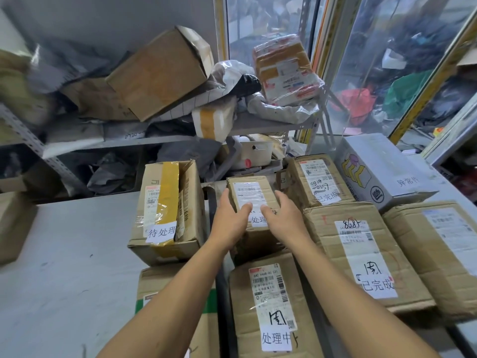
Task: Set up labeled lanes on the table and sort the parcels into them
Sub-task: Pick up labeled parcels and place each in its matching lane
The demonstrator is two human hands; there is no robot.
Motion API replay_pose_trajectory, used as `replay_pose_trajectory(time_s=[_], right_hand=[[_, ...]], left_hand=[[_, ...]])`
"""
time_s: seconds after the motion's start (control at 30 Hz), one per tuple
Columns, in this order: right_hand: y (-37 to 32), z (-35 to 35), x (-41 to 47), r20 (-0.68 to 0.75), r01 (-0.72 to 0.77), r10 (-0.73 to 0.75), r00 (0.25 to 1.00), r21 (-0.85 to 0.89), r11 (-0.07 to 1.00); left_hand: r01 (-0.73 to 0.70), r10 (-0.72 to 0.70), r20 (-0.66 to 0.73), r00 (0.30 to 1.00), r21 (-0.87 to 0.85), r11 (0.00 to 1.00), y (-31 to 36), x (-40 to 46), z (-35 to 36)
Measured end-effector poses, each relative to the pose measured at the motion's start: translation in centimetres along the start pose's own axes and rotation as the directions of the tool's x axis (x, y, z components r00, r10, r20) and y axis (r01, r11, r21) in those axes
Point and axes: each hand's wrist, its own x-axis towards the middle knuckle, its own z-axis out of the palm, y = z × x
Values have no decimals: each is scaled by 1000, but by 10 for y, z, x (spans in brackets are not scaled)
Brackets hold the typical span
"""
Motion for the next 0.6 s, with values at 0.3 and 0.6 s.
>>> replay_pose_trajectory(time_s=[0.3,0.6], right_hand=[[-43,3,-26,-129,238,-237,963,-11,971],[-151,42,-84,-95,491,-482,871,119,863]], left_hand=[[-151,160,-130,979,78,985,21,-15,-37],[-366,368,-256,894,57,929,39,-50,-154]])
